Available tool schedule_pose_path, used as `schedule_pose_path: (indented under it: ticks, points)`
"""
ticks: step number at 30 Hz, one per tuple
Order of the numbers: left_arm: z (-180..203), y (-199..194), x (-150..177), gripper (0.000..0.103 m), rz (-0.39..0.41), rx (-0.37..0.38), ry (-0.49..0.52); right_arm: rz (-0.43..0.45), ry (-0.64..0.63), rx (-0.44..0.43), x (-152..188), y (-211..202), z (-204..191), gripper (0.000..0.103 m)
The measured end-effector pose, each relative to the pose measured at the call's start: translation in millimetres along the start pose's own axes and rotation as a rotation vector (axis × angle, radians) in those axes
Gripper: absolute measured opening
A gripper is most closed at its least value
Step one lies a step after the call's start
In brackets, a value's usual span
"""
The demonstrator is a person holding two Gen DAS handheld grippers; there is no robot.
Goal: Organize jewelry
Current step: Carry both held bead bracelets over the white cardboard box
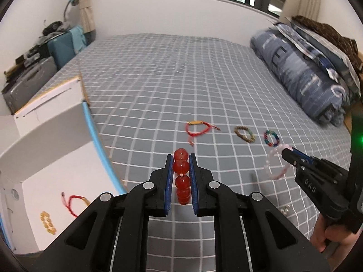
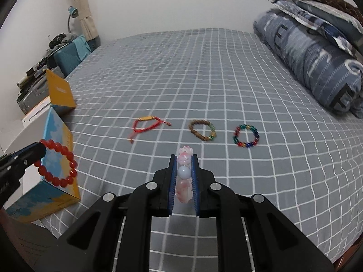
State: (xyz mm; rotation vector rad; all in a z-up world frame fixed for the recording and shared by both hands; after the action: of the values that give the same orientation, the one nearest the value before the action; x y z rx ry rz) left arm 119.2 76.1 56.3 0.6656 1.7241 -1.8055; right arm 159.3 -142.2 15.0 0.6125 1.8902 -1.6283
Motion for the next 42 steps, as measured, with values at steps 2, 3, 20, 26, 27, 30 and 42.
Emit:
schedule_pose_path:
  ticks: [2, 3, 20, 26, 27, 30, 42]
  points:
    - [-9.5, -5.0, -3.2, 0.013, 0.011, -0.006, -0.012, 0.007, -0.007, -0.008, -3.8, -0.9, -10.6, 0.012]
    - [-13.4, -7.5, -4.0, 0.013, 0.015, -0.007, -0.017, 0.010, -0.012, -0.012, -5.8, -1.4, -16.7, 0.012]
    - [-92.6, -51.6, -6.8, 0.013, 0.095, -0.103, -0.112, 0.031, -0.117, -0.078, -31.2, 4.7, -109.3, 0.012]
    - [-139.4, -52.8, 1.3, 0.013, 0.091, -0.166, -0.170, 0.056, -0.181, -0.126, -41.3, 3.0, -154.8, 0.012]
    - [-144.1, -53.8, 2.1, 0.013, 0.094, -0.170, -0.177, 0.058, -0.183, -0.136, -43.2, 3.0, -161.0, 0.012]
    - [-167.1, -59.2, 6.3, 0.013, 0.100, -0.189, -0.223, 0.075, -0.197, -0.168, -48.5, 2.7, -186.4, 0.012]
    - [-230.1, -70.1, 23.7, 0.013, 0.090, -0.266, -0.314, 0.098, -0.307, -0.280, -38.9, 3.3, -286.1, 0.012]
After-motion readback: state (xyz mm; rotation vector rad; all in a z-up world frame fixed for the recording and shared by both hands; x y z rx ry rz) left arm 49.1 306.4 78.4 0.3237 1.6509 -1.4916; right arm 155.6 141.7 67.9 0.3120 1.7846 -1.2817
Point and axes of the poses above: each gripper's, at about its wrist camera, not at the fingertips, and y roughly the way its jaws point, z to its right, x to its underside, the point moved 5 cm from there along y, roughly the way its jaws point
